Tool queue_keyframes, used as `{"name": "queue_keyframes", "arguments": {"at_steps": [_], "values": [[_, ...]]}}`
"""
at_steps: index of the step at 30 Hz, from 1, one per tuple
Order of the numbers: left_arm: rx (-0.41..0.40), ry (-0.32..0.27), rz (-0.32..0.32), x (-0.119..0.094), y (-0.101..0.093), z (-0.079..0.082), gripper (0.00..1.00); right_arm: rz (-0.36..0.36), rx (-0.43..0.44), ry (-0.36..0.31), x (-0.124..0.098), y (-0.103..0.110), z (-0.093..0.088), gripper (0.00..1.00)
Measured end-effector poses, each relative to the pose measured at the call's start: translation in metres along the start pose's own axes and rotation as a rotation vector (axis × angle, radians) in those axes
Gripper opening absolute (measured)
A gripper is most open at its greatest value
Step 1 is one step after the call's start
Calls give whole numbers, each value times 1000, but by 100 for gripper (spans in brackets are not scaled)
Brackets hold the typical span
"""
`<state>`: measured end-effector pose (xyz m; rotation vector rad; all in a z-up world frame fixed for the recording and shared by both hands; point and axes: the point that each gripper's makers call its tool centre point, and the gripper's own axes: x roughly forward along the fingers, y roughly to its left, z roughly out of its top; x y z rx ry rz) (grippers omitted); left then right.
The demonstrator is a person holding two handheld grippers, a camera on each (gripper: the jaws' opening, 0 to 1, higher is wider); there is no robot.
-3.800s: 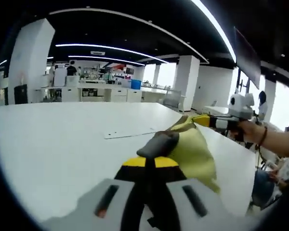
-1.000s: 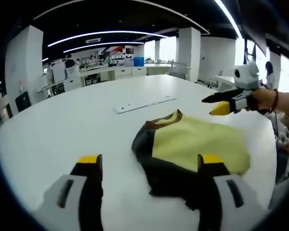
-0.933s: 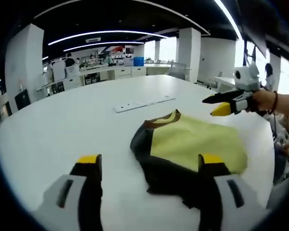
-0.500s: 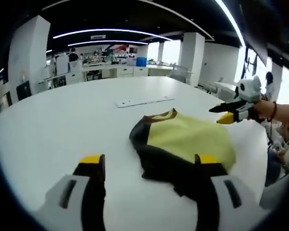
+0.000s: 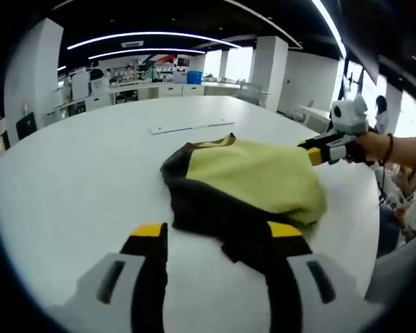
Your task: Fold the garment on the visible template until the final outline fits inside the template.
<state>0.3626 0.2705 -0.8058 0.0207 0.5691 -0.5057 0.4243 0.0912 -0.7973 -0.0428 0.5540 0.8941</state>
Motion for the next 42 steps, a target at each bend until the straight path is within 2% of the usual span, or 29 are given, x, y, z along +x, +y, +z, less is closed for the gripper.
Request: {"name": "queue_keyframes", "arguments": {"at_steps": [6, 13, 18, 23, 26, 33, 39, 42], "values": [[-4, 33, -45, 3, -20, -9, 39, 54, -17, -11, 3, 17, 2, 26], [-15, 54, -62, 7, -26, -18, 31, 82, -62, 21, 5, 30, -8, 23], [0, 76, -65, 9, -27, -22, 26, 74, -95, 40, 5, 25, -12, 21], [4, 83, -67, 11, -28, -25, 13, 24, -130, 66, 4, 14, -17, 5], [28, 95, -58, 12, -26, -27, 10, 13, -129, 60, 4, 13, -15, 0], [-7, 95, -39, 14, -16, -30, 0, -6, -112, 37, 3, 9, -10, 0], [-23, 88, -29, 11, -19, -29, 0, -7, -94, 23, 1, 9, -5, 0], [-3, 82, -38, 10, -24, -27, 7, -9, -84, 20, 1, 8, -6, 0]]}}
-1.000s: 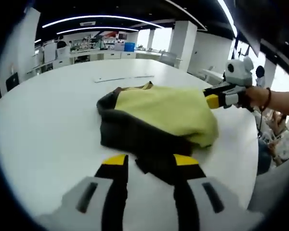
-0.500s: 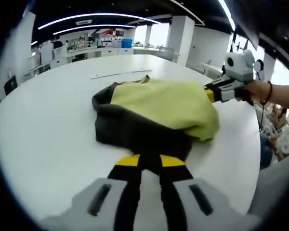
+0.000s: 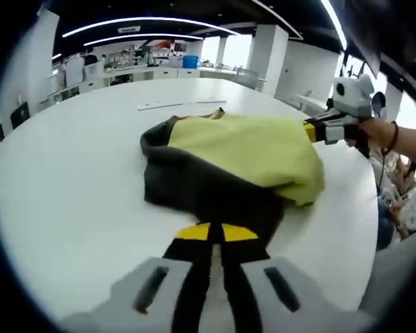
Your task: Fold the garment on the visible template until the final outline fits inside the template.
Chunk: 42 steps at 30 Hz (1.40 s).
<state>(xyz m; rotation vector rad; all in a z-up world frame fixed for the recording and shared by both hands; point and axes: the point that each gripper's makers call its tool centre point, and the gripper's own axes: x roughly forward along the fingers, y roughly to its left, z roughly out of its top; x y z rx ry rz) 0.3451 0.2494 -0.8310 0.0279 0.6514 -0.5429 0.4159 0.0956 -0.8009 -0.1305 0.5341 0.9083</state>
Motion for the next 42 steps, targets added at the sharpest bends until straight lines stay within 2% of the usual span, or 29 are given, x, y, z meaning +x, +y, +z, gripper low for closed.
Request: {"name": "queue_keyframes", "arguments": {"at_steps": [7, 10, 12, 13, 18, 22, 24, 28, 36, 42], "values": [[30, 2, -46, -3, -12, 2, 26, 2, 20, 7, 2, -1, -1, 0], [68, 12, -77, -4, -19, 1, 31, 2, 22, 13, 2, -1, -2, 0], [125, 32, -83, -7, -28, -3, 34, 0, 22, 14, 2, -1, -2, 0], [152, 44, -79, -7, -24, -5, 34, -1, 22, 15, 2, 0, -2, 0], [246, 102, -34, -2, -19, -14, 27, -6, 22, 16, 1, -1, -3, 0], [240, 94, -20, 1, -16, -13, 21, -6, 19, 13, 0, 0, -1, 0], [241, 98, -16, 1, -15, -13, 10, -8, 21, 12, 0, -2, -1, 0], [224, 88, -12, 1, -13, -10, 3, -11, 21, 7, -1, -3, 1, 0], [175, 41, 2, -7, -5, 2, 0, -32, 20, -12, -9, -13, 10, 0], [131, -13, 34, -19, 7, 24, 0, -49, 29, -18, -16, -22, 14, 0]]}}
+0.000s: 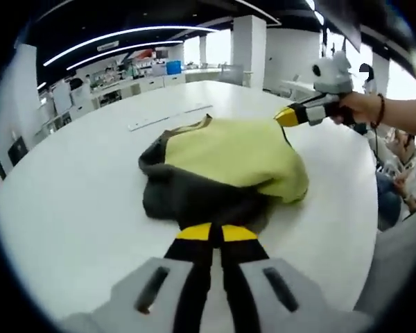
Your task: Fold the garment on the visible template until the final outline fits inside the template.
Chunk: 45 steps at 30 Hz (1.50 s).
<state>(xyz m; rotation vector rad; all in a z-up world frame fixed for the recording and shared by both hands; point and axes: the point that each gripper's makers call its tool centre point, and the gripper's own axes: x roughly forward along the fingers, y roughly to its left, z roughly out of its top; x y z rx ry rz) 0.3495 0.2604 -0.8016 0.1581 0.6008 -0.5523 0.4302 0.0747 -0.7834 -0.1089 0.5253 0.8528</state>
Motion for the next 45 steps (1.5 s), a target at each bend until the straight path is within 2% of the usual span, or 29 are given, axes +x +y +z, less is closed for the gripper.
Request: {"name": "queue_keyframes", "arguments": {"at_steps": [4, 10, 13, 18, 21, 22, 26, 28, 33, 38, 40, 45], "values": [[-39, -40, 33, -9, 15, 12, 0, -16, 18, -4, -7, -8, 3, 0], [-57, -48, 95, -22, 40, 21, 0, -35, 12, -3, -14, -20, 9, 0], [-68, -34, 149, -25, 62, 16, 0, -48, 9, 14, -18, -24, 10, 0], [-160, -21, 232, -30, 98, 7, 0, -77, 49, 39, -21, -43, 5, 0], [-200, -20, 250, -32, 116, 1, 0, -95, 58, 50, -22, -49, 3, 0], [-216, -22, 282, -35, 124, 0, 0, -103, 64, 56, -23, -53, 2, 0], [-201, -19, 319, -38, 138, 1, 0, -133, 82, 73, -25, -65, -2, 0], [-195, -22, 324, -38, 137, 4, 0, -145, 99, 73, -27, -71, -2, 0], [-164, 3, 350, -38, 152, 1, 0, -164, 137, 51, -33, -79, 2, 0], [-146, 20, 376, -40, 160, -1, 0, -192, 183, 54, -41, -90, -2, 0], [-126, 42, 394, -39, 167, -4, 0, -205, 189, 56, -45, -95, -4, 0], [-126, 51, 409, -36, 182, -4, 0, -247, 225, 65, -56, -109, -9, 0]]}}
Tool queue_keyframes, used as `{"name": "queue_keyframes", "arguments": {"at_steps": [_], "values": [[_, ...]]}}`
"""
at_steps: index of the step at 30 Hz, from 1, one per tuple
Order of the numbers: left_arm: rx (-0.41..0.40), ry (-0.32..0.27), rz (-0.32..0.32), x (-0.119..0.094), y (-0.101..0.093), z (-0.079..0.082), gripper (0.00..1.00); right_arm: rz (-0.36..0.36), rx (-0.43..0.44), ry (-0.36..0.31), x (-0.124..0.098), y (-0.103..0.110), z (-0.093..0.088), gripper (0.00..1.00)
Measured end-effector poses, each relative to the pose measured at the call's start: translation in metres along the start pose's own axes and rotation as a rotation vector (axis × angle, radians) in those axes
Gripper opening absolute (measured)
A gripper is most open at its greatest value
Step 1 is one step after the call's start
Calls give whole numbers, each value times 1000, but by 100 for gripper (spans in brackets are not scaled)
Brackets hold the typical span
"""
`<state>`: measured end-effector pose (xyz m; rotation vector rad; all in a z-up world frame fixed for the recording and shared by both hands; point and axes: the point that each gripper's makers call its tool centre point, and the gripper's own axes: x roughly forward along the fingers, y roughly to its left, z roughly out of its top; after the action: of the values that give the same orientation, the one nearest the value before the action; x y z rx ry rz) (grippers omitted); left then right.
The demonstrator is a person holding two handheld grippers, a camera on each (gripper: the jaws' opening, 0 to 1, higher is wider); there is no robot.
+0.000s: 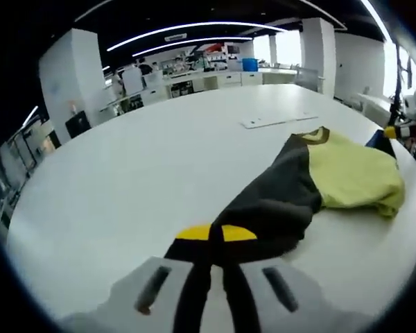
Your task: Fold the garment on the visible template until the final outline fits inside the template.
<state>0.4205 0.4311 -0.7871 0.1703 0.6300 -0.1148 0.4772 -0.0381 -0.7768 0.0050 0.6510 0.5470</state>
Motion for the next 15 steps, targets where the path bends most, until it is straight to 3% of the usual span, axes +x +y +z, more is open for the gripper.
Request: {"name": "queue_keyframes", "arguments": {"at_steps": [8, 15], "values": [[39, 11, 0, 7, 7, 3, 0, -51, 1, 38, -7, -25, -8, 0], [80, 46, 17, 20, 20, -4, 0, -89, -1, 57, -9, -37, -11, 0]]}}
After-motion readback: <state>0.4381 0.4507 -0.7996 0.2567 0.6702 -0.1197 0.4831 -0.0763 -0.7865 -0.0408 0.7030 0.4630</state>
